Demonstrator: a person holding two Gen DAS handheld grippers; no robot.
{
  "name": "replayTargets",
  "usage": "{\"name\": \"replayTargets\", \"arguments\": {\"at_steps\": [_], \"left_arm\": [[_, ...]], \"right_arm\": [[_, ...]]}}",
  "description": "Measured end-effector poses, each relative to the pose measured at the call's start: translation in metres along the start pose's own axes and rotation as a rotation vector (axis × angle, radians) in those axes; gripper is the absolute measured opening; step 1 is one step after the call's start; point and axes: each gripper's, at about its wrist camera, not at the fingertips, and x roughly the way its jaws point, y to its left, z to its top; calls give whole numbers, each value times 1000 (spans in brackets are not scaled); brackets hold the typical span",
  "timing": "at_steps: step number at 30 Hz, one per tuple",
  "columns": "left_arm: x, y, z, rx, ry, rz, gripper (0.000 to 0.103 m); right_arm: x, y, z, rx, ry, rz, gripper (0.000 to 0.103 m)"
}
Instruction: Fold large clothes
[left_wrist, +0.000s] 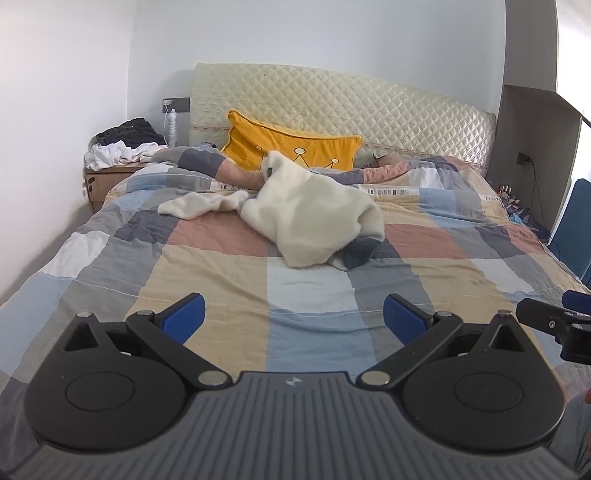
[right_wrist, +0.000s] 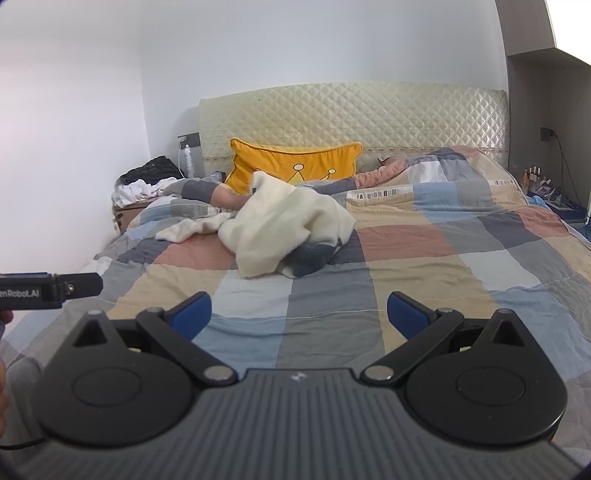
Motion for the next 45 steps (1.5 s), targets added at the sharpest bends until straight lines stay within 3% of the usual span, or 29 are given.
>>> {"name": "replayTargets", "arguments": {"at_steps": [45], "left_arm": [[25, 16, -5, 6, 17, -22, 103]], "right_arm": [[18, -2, -9, 13, 24, -11, 103]]}}
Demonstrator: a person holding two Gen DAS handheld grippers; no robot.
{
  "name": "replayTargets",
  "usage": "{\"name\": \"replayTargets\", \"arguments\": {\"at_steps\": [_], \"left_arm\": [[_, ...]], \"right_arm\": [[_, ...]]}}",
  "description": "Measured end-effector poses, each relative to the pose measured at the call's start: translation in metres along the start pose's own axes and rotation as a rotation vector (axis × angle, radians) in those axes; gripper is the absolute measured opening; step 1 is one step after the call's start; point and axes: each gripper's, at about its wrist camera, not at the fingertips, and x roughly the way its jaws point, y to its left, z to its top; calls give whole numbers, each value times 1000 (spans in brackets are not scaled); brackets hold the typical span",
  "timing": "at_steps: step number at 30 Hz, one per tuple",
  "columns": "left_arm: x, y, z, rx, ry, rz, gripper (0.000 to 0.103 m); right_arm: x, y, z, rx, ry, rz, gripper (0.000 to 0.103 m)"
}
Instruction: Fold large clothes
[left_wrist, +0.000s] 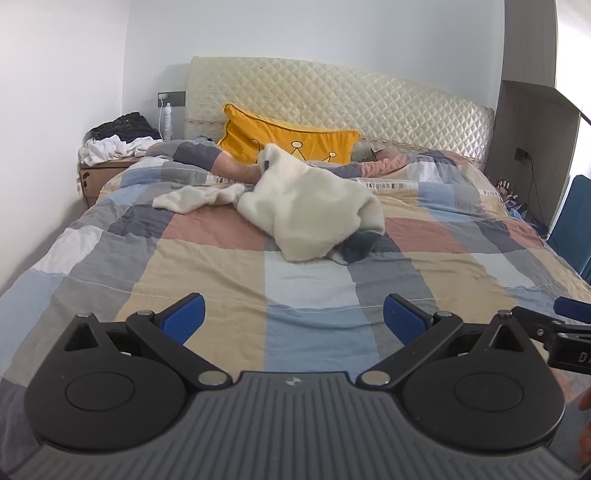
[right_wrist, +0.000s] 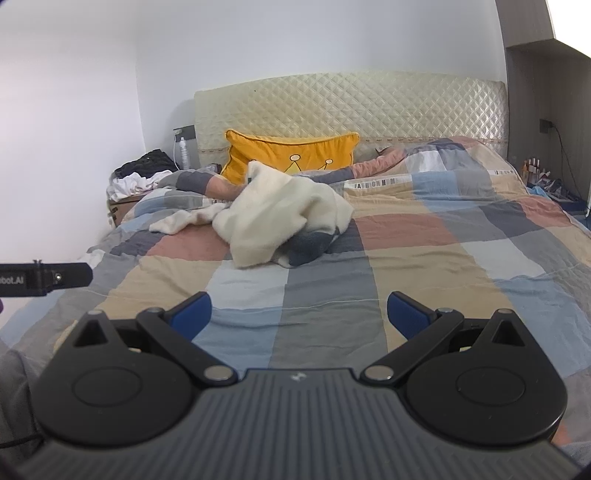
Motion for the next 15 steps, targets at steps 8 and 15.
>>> {"name": "replayTargets", "arguments": {"at_steps": [8, 15], "left_arm": [[25, 1, -2, 21, 31, -5, 103], [50, 3, 1, 6, 8, 15, 103]], "right_arm": [[13, -6, -6, 17, 10, -15, 103], [22, -10, -10, 20, -1, -7, 103]]}}
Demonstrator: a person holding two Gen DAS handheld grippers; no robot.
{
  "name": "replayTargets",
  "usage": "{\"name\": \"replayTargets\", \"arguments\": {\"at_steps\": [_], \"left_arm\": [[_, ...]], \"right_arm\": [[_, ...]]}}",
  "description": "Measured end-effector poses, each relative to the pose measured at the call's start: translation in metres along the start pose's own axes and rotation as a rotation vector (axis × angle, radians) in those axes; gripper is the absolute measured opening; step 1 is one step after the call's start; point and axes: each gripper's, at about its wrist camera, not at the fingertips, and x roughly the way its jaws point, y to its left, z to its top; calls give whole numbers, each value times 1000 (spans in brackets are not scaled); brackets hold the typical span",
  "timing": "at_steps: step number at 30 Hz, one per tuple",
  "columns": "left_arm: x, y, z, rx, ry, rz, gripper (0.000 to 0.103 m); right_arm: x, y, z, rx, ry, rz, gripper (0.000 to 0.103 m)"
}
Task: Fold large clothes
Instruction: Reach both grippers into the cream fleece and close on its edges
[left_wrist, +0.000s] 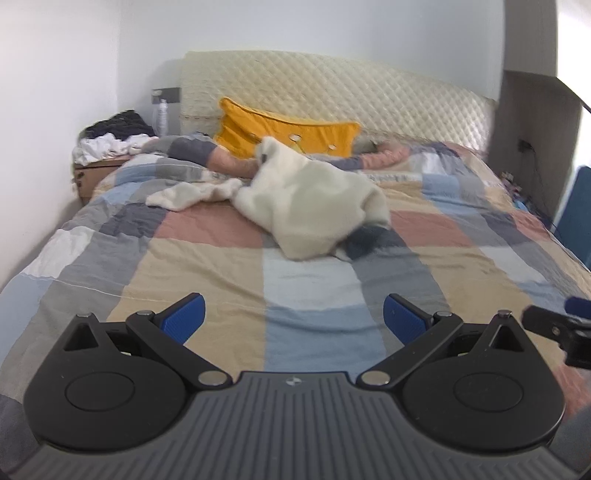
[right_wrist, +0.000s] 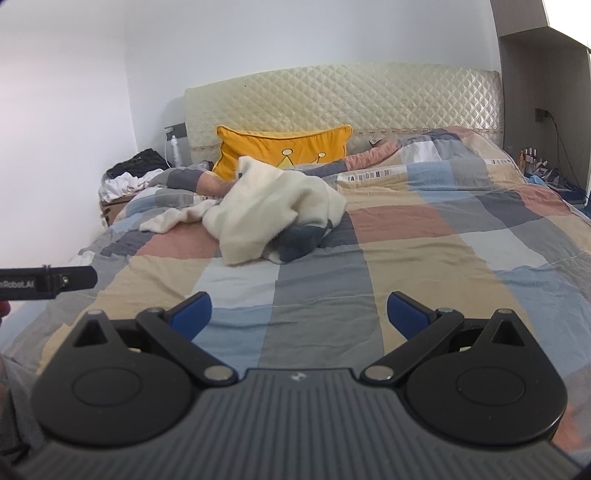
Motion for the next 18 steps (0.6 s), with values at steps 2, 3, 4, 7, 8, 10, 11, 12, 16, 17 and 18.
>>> {"name": "replayTargets", "arguments": {"at_steps": [2, 3, 4, 7, 8, 10, 11, 12, 16, 17, 18], "left_arm": [[14, 4, 3, -9, -8, -3, 103], [22, 5, 4, -11, -11, -3, 103], [32, 6, 5, -5, -21, -5, 103], [71, 5, 7, 21, 3, 0, 103], [85, 7, 8, 10, 23, -7, 103], [116, 11, 12, -29, 66, -30, 103], [130, 14, 14, -52, 93, -34, 103], [143, 16, 15, -69, 104, -45, 103], [188, 22, 21, -88, 136, -48, 103], [199, 24, 22, -95, 147, -56, 103], [212, 27, 22, -108, 164, -63, 103]], "right_arm": [[12, -3, -1, 2, -3, 9, 103], [20, -4, -1, 2, 5, 8, 103], [27, -5, -1, 4, 14, 5, 103], [48, -9, 0, 27, 29, -1, 103], [54, -10, 1, 33, 31, -1, 103], [67, -10, 5, 47, 34, 2, 103], [74, -10, 7, 53, 33, 5, 103], [80, -9, 9, 56, 32, 9, 103], [112, -11, 14, 91, 49, 45, 103], [121, -13, 13, 111, 63, 62, 103], [129, -14, 12, 128, 78, 82, 103]]}}
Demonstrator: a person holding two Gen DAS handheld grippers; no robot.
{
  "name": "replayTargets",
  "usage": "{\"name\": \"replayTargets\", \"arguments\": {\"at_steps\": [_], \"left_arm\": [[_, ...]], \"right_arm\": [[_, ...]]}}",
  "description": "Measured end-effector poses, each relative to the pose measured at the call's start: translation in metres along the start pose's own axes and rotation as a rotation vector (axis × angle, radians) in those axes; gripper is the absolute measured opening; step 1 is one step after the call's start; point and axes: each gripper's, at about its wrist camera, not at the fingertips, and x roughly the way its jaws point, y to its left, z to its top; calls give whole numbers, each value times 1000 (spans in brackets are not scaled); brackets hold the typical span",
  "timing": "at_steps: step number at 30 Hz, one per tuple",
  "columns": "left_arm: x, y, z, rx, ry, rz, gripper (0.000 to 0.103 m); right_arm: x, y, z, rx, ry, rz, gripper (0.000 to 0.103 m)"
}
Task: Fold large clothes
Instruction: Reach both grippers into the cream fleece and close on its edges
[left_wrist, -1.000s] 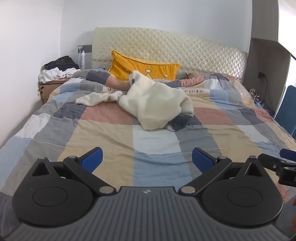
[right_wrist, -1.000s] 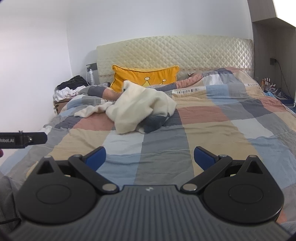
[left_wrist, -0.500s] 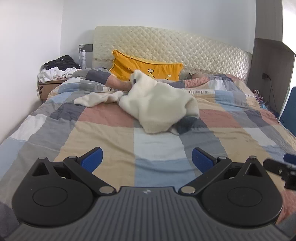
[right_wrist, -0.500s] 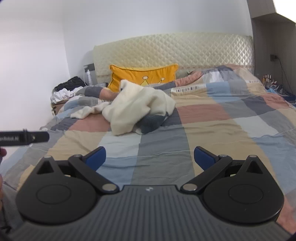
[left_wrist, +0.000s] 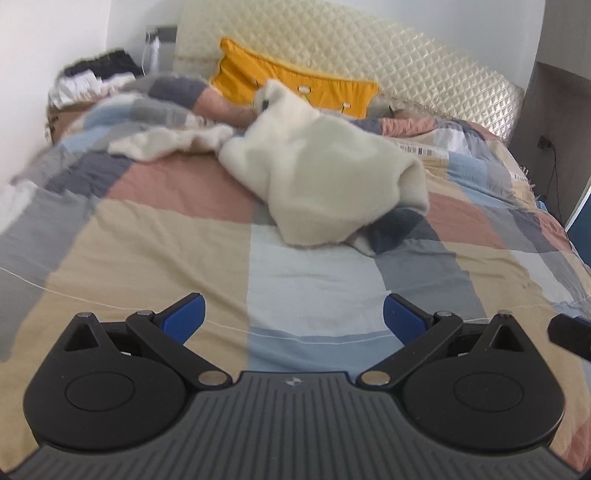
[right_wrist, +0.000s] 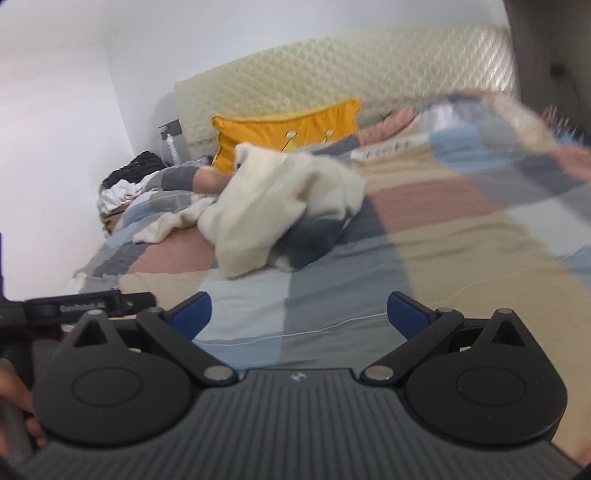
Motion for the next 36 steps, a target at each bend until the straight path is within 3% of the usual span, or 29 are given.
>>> {"name": "replayTargets", "arguments": {"at_steps": [7, 12, 13, 15, 17, 18, 21, 26, 30, 32, 36], "left_arm": [[63, 29, 22, -131, 51, -8, 103], [105, 47, 33, -263, 61, -84, 103], [114, 51, 36, -282, 62, -91, 103], [130, 56, 37, -308, 62, -89, 103], [144, 61, 39, -326, 55, -105, 103], [150, 63, 40, -336, 44, -116, 103], [167, 69, 43, -368, 11, -104, 101], [195, 79, 48, -428, -16, -148, 81], [222, 83, 48, -464, -8, -165, 64], [233, 81, 49, -480, -10, -196, 61], [252, 70, 51, -402, 2, -164, 61]], "right_arm": [[50, -10, 3, 87, 90, 54, 103], [80, -27, 15, 231, 93, 141, 97], [90, -33, 17, 292, 93, 165, 95], [111, -44, 20, 376, 114, 154, 74], [132, -51, 22, 418, 117, 162, 65], [142, -52, 23, 424, 116, 170, 53], [171, -49, 24, 438, 124, 183, 43], [220, -37, 27, 488, 140, 261, 41], [255, -29, 28, 499, 135, 255, 42], [265, -28, 27, 509, 115, 278, 42], [272, -25, 26, 490, 73, 330, 42]]}}
